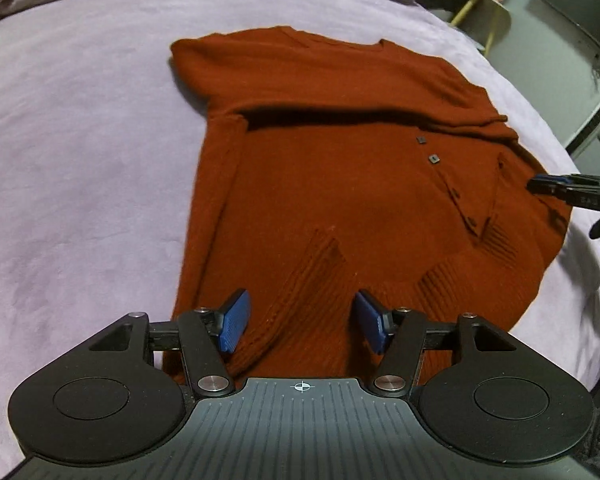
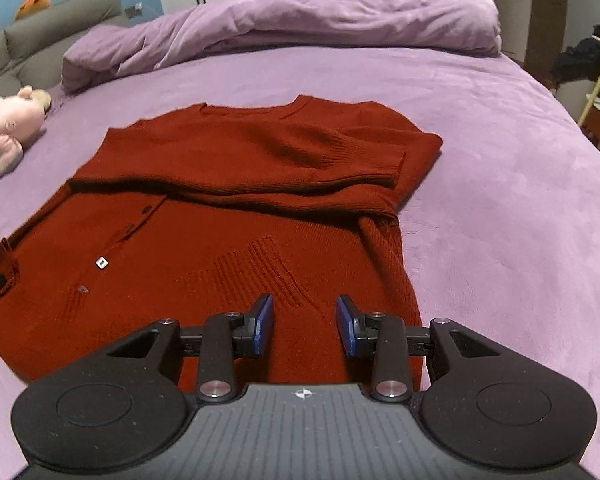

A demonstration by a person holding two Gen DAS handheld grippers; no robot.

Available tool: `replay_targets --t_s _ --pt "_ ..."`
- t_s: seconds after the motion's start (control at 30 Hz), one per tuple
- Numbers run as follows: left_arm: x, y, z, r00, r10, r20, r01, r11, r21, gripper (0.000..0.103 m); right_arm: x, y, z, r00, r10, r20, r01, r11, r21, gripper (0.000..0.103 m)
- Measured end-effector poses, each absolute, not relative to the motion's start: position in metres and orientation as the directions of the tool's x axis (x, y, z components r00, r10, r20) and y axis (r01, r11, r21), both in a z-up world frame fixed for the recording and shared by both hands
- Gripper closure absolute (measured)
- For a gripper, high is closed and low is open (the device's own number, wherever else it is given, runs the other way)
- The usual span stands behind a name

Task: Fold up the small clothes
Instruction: 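Grasp the ribbed hem with both tools and lift it toward the collar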

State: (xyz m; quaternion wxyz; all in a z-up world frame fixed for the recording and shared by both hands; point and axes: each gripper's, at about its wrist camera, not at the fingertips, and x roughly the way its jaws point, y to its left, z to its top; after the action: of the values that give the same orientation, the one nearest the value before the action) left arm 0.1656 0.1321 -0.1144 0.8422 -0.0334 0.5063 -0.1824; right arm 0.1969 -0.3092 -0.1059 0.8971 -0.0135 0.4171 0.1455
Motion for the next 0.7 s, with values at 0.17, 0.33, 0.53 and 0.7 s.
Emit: replay_targets --t_s 0.17,0.33,0.53,0.7 --pt "0.167 0.128 -0.111 0.415 -0.331 -0.848 0.318 0.925 -0.206 0.047 0.204 -0.305 -0.107 0.569 0.291 -0.769 -0.330 0.938 0.111 0.063" --pt "0.168 0.133 -0.113 0.431 -0.316 -0.845 0.291 0.935 -0.201 0.065 0.213 -0.299 -0.109 0.505 0.362 -0.783 -0.394 0.904 0.164 0.061" --pt "0.168 0.140 -0.098 0.474 -0.317 -0.822 0.224 0.946 -0.236 0.094 0.206 -0.276 -0.108 0.507 0.366 -0.780 -0.469 0.877 0.106 0.096" --pt "0.188 0.153 -0.047 0.629 -0.338 -0.700 0.150 0.936 -0.317 0.095 0.209 -0.294 -0.076 0.645 0.379 -0.663 -0.391 0.910 0.140 0.096"
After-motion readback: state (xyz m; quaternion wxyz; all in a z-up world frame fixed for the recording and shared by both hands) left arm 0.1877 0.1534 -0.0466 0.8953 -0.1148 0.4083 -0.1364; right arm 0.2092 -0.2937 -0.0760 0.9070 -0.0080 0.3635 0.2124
